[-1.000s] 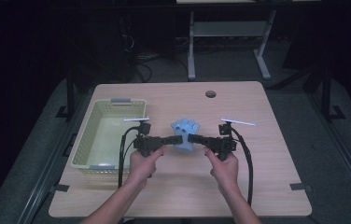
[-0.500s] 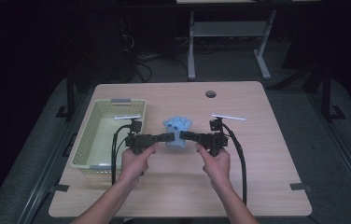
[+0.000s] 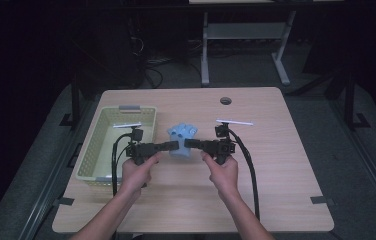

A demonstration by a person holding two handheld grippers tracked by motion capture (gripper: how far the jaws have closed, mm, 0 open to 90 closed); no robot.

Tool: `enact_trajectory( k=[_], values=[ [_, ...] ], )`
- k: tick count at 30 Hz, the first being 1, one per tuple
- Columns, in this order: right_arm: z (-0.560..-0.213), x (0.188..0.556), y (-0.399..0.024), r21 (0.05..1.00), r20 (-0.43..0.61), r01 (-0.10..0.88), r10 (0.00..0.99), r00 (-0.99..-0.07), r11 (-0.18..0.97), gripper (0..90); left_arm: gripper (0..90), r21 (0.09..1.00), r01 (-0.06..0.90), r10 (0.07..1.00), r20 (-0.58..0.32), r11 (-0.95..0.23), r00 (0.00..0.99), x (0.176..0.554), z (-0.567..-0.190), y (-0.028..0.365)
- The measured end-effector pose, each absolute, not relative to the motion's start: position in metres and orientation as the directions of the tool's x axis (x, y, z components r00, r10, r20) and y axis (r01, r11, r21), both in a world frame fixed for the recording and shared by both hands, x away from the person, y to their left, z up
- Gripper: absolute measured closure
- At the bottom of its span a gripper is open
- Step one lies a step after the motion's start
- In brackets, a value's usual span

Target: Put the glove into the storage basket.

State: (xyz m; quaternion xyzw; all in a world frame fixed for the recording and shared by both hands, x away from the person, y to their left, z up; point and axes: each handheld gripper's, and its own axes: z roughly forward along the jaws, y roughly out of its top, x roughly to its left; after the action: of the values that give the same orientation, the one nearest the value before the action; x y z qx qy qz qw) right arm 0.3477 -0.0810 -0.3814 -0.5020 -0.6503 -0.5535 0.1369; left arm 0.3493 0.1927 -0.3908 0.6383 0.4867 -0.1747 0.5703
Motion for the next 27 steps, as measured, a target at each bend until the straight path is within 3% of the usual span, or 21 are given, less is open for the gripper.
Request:
enact_trajectory(
  k=[27],
  values=[
    [-0.369,0.369,-0.014,0.601,0.715,0.799,0.466,-0.521,-0.029,81.0,70.6,0.563,0.803,0.452,-0.779,0.196,0.435,0.347,-0.381,0.259]
  ],
)
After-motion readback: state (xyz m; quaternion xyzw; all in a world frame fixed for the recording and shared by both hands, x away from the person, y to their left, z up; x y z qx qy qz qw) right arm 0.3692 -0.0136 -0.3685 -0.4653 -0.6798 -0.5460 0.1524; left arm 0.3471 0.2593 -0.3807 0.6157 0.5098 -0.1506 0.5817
